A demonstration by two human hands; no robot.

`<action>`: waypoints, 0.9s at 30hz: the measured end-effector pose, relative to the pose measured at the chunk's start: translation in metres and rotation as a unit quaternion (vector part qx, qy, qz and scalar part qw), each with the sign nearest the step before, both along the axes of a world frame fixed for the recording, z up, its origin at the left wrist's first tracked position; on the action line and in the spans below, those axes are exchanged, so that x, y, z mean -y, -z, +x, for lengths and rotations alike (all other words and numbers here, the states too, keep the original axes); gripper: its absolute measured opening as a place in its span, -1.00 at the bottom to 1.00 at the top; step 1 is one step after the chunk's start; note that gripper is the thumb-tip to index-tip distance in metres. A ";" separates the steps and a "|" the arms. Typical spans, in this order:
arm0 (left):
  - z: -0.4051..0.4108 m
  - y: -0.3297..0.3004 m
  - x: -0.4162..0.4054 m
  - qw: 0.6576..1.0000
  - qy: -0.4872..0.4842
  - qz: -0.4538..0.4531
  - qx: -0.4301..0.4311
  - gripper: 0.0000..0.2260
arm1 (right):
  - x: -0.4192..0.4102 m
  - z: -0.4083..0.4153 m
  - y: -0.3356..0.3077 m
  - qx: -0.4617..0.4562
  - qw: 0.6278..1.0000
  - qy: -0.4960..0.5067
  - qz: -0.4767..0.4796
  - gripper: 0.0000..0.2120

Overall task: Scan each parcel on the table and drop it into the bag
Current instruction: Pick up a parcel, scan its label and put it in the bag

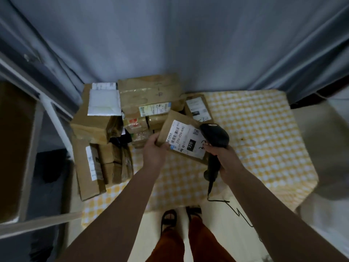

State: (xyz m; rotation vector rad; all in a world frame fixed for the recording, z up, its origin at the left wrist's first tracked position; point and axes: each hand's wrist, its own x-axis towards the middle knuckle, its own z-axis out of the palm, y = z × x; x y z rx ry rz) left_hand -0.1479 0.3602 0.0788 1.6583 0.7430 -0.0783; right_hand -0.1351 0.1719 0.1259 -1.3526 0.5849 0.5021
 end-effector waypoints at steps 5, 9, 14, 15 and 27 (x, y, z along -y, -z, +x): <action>0.013 -0.033 0.033 0.993 0.103 0.046 0.030 -0.67 | 0.030 -0.025 -0.044 0.060 0.987 0.148 0.001 -0.76; 0.021 -0.055 0.071 0.977 0.200 0.049 0.048 -0.64 | 0.060 -0.053 -0.062 0.080 0.973 0.217 0.008 -0.69; 0.019 -0.076 0.134 0.947 0.295 0.102 0.071 -0.63 | 0.109 -0.083 -0.080 0.093 0.949 0.301 0.007 -0.83; 0.021 -0.077 0.146 0.938 0.316 0.120 0.073 -0.61 | 0.120 -0.088 -0.082 0.097 0.943 0.318 0.003 -0.84; 0.021 -0.103 0.374 0.898 0.422 0.046 0.118 -0.78 | 0.318 -0.119 -0.093 0.106 0.884 0.454 -0.021 -0.74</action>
